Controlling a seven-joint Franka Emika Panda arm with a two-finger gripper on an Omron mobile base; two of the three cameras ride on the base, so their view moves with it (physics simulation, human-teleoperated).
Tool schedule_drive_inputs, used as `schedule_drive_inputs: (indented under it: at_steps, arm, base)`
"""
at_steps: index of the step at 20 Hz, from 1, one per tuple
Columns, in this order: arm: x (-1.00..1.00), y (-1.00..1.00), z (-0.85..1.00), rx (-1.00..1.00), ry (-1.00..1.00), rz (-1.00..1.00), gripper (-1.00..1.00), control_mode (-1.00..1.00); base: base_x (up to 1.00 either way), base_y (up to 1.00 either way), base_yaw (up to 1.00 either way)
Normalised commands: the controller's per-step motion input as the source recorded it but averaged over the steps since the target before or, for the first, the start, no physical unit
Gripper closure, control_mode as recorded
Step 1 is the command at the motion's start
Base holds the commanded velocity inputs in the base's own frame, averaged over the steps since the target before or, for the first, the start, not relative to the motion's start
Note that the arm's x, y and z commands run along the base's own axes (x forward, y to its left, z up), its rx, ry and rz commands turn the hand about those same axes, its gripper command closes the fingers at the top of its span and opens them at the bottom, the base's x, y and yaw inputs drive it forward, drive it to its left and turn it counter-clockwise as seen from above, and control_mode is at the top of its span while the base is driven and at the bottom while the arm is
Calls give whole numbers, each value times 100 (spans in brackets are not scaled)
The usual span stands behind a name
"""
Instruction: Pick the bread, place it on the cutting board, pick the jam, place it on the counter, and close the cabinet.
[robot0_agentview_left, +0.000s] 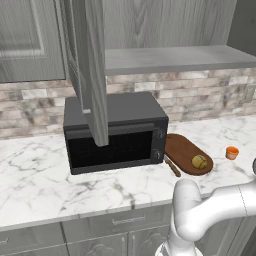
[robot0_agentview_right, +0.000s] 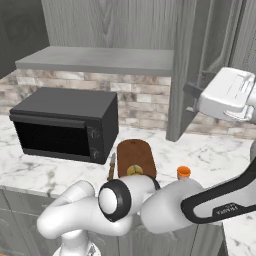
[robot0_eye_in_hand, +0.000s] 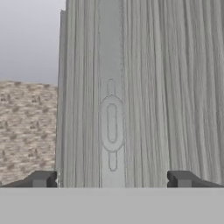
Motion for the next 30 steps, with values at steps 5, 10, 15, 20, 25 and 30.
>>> schedule_drive_inputs:
  at_steps: [5, 10, 15, 20, 25, 30]
  arm:
    - [1, 29, 0, 0, 0, 0, -100, -100]
    - [0, 31, 0, 0, 0, 0, -100, -100]
    - [0, 37, 0, 0, 0, 0, -100, -100]
    - [-1, 42, 0, 0, 0, -1, -100, -100]
    - [-10, 46, 0, 0, -1, -5, -100, -100]
    - [-14, 47, 0, 0, -3, -9, -100, -100]
  base:
    - [0, 0, 0]
    - [0, 0, 0]
    - [0, 0, 0]
    - [0, 0, 0]
    - [0, 0, 0]
    - [0, 0, 0]
